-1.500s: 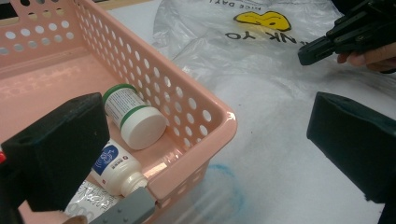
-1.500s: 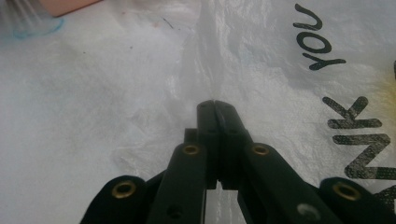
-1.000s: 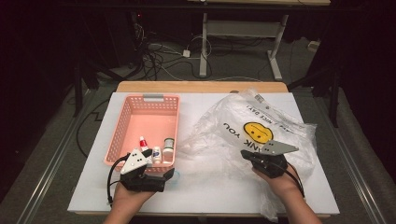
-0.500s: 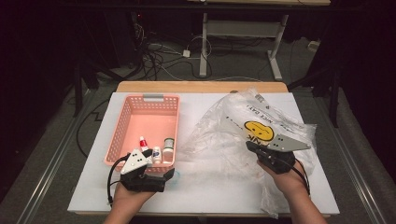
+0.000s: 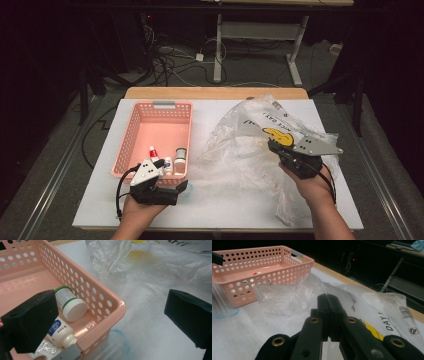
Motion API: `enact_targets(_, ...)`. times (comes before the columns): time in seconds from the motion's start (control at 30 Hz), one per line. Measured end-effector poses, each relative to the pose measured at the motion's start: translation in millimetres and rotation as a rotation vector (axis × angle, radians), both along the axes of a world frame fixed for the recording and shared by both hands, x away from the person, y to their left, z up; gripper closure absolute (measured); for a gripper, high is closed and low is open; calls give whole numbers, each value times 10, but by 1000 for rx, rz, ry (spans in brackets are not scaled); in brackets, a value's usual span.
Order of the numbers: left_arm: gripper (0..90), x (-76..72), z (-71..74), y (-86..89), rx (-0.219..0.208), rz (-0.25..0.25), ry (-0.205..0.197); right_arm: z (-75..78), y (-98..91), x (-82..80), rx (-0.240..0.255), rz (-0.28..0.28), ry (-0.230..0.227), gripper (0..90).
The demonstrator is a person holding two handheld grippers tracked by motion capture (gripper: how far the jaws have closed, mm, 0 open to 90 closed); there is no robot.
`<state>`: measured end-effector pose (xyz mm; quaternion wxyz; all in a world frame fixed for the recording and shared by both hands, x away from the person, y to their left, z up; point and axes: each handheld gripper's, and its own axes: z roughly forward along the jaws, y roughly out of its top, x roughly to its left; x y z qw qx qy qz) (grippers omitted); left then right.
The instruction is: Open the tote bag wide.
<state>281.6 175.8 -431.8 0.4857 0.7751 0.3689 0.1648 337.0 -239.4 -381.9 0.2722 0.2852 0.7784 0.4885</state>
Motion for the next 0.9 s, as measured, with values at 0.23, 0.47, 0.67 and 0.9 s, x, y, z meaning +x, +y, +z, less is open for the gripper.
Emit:
enact_targets(0.23, 0, 5, 2, 1, -4, 4, 1, 82, -66, 37, 50, -19, -19, 900)
enact_targets(0.47, 0, 13, 23, 48, -9, 14, -3, 130, -66, 89, 99, -19, -24, 900)
enact_targets(0.67, 0, 26, 40, 119, -12, 35, -9, 104, -97, 129, 153, -21, -7, 900)
enact_targets(0.9, 0, 49, 66, 260, -20, 83, -8, -23, -127, 167, 188, -28, 35, 900)
